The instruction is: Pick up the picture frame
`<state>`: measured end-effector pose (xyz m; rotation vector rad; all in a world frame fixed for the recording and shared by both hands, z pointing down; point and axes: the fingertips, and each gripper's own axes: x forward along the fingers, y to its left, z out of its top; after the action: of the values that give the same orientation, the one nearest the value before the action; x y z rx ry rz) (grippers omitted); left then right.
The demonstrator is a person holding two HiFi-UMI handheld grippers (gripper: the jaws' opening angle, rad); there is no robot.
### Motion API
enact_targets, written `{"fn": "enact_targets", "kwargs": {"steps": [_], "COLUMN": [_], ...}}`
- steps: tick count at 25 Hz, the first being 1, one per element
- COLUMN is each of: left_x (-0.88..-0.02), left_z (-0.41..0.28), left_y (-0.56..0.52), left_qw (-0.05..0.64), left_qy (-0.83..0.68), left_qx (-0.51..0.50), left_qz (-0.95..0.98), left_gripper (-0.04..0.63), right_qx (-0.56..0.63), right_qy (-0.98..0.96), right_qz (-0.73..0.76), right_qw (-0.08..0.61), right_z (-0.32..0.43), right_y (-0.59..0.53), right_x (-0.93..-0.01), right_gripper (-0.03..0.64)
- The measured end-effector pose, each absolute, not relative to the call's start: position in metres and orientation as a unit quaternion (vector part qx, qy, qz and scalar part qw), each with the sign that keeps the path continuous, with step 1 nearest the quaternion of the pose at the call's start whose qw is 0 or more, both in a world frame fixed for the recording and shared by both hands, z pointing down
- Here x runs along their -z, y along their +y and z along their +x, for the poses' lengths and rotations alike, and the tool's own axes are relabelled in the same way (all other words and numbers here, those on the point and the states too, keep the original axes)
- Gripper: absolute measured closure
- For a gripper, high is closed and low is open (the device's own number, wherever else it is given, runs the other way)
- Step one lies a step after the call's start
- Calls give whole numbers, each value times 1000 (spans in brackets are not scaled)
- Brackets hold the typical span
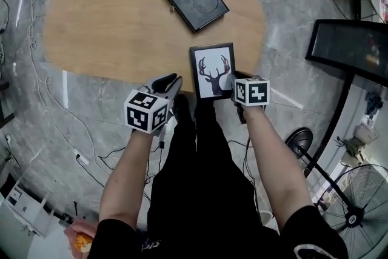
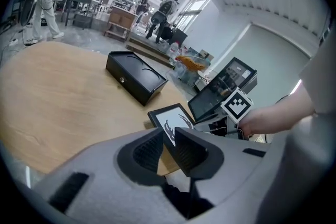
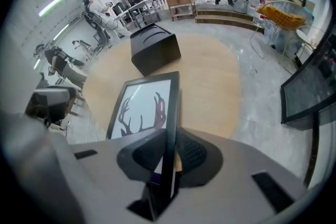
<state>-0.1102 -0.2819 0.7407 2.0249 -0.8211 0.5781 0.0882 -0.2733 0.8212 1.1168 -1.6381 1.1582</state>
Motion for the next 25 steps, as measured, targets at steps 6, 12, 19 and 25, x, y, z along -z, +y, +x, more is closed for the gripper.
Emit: {"fn": "enact_targets", "kwargs": {"steps": [6, 12, 19, 25], "left_x": [-715, -683, -637, -602], "left_z": [-104, -99, -94, -88], "left_y": [-290, -300, -309, -310], "left_qw": [435, 428, 428, 424], "left_qy": [-316, -306, -300, -291], "left_qx": [-212, -194, -168, -147], "left_qz": [816, 828, 836, 845], "left_gripper": [438, 389, 313, 353], "right_qx": [-461, -462, -452, -433], "right_qy": [-676, -707, -742, -768], "right_qz": [443, 438, 423, 407], "right_qw": [366, 308, 259, 239], "right_z": [78, 62, 39, 25], "right_y": [-292, -306, -313, -318], "right_x": [-779, -727, -660, -614], "right_gripper": [546, 546, 546, 546]}}
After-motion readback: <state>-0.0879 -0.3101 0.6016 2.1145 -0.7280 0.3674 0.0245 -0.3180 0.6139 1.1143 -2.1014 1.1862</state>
